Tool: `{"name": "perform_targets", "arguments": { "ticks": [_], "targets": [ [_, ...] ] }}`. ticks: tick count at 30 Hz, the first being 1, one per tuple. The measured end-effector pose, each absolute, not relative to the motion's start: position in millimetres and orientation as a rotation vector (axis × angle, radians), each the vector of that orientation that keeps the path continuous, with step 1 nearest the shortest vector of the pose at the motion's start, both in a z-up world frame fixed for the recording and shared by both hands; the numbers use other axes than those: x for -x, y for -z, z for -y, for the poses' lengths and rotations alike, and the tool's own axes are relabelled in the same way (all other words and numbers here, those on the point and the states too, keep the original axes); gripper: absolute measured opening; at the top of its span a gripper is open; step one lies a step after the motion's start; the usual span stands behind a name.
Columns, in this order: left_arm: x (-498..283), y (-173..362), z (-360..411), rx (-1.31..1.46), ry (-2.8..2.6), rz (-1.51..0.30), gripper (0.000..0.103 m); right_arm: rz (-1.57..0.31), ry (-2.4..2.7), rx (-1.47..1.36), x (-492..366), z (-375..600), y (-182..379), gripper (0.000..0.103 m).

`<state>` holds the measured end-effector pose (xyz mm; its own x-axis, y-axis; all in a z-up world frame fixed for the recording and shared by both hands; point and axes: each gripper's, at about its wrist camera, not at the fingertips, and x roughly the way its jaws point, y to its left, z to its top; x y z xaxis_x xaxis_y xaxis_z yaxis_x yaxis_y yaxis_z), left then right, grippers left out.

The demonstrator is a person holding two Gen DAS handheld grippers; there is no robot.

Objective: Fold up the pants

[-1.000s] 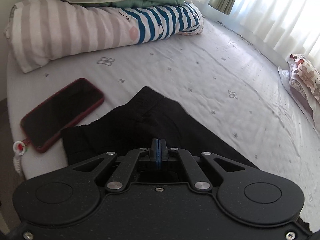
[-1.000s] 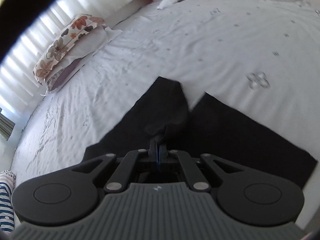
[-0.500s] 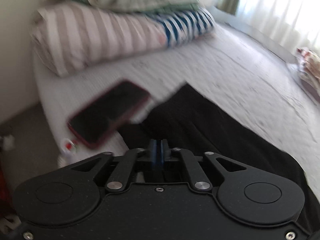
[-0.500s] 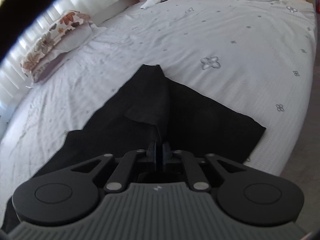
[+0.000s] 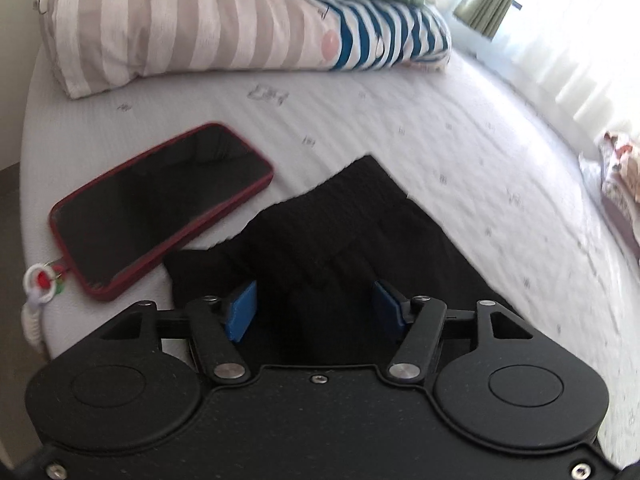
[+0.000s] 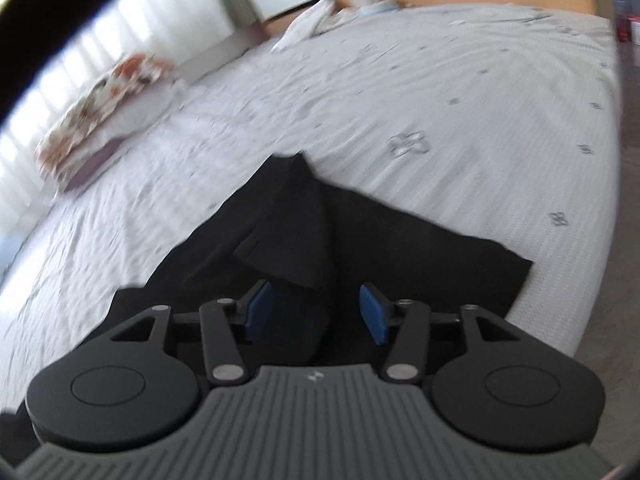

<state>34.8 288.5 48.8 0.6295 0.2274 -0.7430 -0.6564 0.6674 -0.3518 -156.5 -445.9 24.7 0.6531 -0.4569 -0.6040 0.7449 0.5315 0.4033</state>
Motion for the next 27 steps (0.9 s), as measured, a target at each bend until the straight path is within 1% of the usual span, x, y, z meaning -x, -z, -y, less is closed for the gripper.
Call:
{"name": "perform_targets", "arguments": {
  "ticks": [2, 6, 7, 9, 10, 11, 13, 14, 16, 18, 19, 20, 21, 22, 23, 27],
  "targets": [
    [-40.4, -46.9, -287.5, 0.652, -0.58, -0.738, 0.036, -0.391, 0.793, -0.74, 168.8, 448.8, -21.8, 0.066],
    [-47.8, -42.2, -286.1, 0.609, -0.59, -0.751, 0.036, -0.334, 0.796, -0.821, 182.6, 461.6, -14.4, 0.066],
    [-49.2, -41.9, -285.2, 0.599, -0.59, -0.751, 0.037, -0.334, 0.799, -0.816, 181.5, 463.3, -13.9, 0.066],
    [-51.1, -41.5, -283.0, 0.578, -0.596, -0.753, 0.038, -0.361, 0.793, -0.746, 171.3, 460.8, -15.5, 0.067],
    [-52.1, -42.0, -281.0, 0.567, -0.608, -0.752, 0.037, -0.391, 0.785, -0.679, 162.3, 456.3, -17.3, 0.067],
    [-52.4, -42.9, -280.0, 0.559, -0.623, -0.75, 0.027, -0.432, 0.774, -0.597, 151.1, 449.8, -18.5, 0.067],
    [-50.2, -46.1, -276.2, 0.534, -0.649, -0.739, 0.016, -0.527, 0.762, -0.411, 124.7, 433.7, -17.3, 0.071],
    [-48.9, -48.4, -274.2, 0.52, -0.653, -0.73, 0.012, -0.566, 0.758, -0.333, 111.9, 428.0, -14.5, 0.075],
    [-44.8, -54.9, -269.9, 0.492, -0.657, -0.698, 0.01, -0.615, 0.764, -0.241, 89.5, 424.0, -8.0, 0.078],
    [-41.3, -63.1, -265.5, 0.463, -0.663, -0.677, 0.01, -0.64, 0.776, -0.234, 76.6, 429.1, -8.1, 0.078],
    [-40.2, -67.8, -264.1, 0.451, -0.666, -0.668, 0.01, -0.64, 0.784, -0.253, 74.1, 433.7, -10.7, 0.075],
    [-38.7, -72.5, -263.0, 0.445, -0.668, -0.655, 0.009, -0.636, 0.787, -0.276, 73.4, 439.2, -13.6, 0.05],
    [-36.4, -76.7, -262.3, 0.445, -0.664, -0.642, 0.009, -0.634, 0.807, -0.291, 74.5, 443.9, -17.7, 0.017],
    [-34.9, -81.3, -263.1, 0.447, -0.657, -0.633, 0.009, -0.627, 0.822, -0.31, 78.0, 448.4, -21.8, 0.004],
    [-32.3, -85.1, -262.9, 0.45, -0.651, -0.623, 0.009, -0.603, 0.828, -0.335, 84.9, 451.7, -26.7, 0.006],
    [-18.4, -97.7, -267.3, 0.454, -0.634, -0.605, 0.009, -0.517, 0.856, -0.388, 125.5, 457.0, -40.8, 0.004]
  ]
}}
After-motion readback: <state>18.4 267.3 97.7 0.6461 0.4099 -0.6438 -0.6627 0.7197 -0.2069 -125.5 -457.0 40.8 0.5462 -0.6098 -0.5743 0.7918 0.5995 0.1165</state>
